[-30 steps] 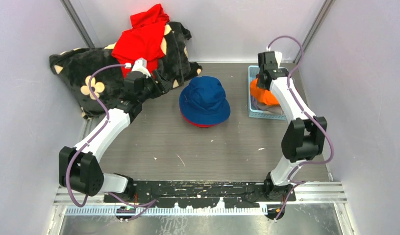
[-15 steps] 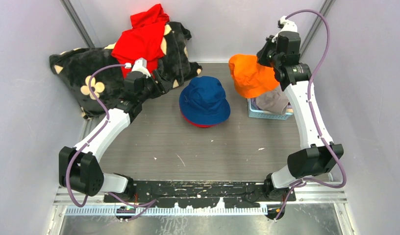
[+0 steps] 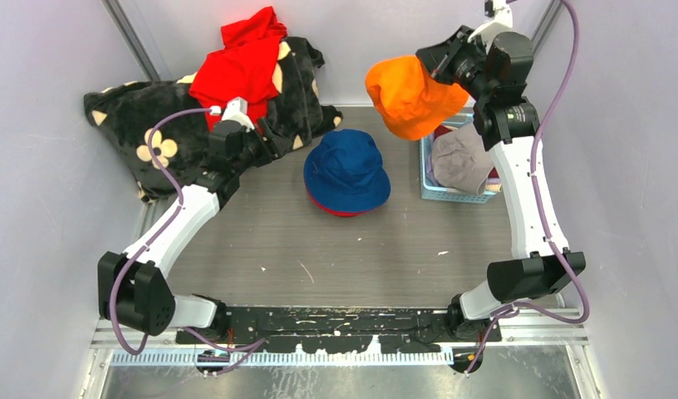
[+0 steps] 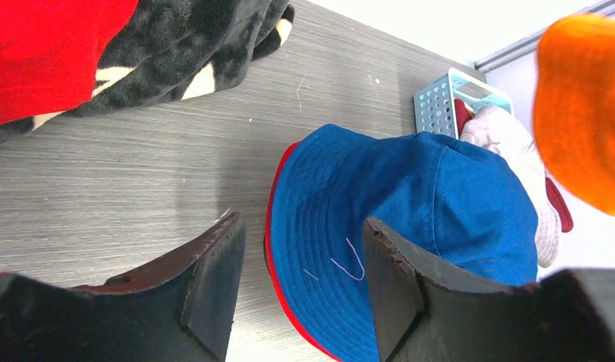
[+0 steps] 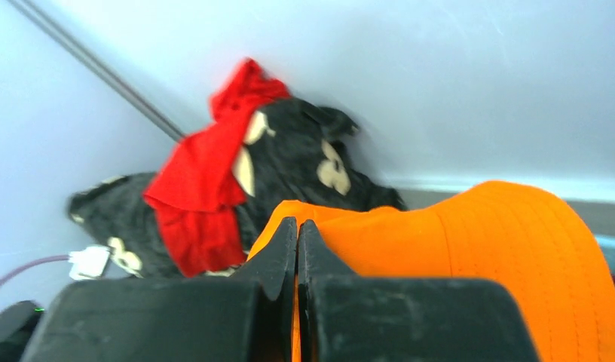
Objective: Stack the hats
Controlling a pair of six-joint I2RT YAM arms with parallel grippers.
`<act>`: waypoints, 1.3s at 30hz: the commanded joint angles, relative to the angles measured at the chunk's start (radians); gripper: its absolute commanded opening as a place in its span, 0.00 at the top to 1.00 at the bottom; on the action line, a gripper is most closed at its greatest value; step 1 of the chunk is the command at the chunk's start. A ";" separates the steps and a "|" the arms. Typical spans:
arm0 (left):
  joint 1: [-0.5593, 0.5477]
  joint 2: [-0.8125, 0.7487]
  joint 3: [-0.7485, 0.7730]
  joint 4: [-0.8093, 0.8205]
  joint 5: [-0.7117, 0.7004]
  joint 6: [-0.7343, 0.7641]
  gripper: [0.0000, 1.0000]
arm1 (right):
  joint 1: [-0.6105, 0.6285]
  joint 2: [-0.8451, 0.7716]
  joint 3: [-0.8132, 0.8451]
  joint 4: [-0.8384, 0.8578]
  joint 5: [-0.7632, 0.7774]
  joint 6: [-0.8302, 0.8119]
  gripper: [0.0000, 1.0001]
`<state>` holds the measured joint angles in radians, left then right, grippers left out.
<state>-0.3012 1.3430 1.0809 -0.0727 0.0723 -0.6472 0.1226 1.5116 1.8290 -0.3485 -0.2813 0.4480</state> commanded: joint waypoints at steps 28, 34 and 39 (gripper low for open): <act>0.009 -0.305 0.055 -0.155 -0.080 0.039 0.39 | 0.348 0.011 -0.015 0.326 -0.208 0.234 0.99; 0.011 -0.328 0.054 -0.179 -0.087 0.048 0.39 | 0.400 0.008 -0.061 0.328 -0.182 0.223 0.99; 0.014 -0.353 0.052 -0.194 -0.101 0.055 0.39 | 0.403 -0.009 -0.115 0.329 -0.155 0.212 0.99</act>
<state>-0.2939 1.0321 1.0981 -0.2684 -0.0074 -0.6167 0.5240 1.5490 1.7409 -0.0784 -0.4763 0.6823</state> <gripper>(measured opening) 0.611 0.036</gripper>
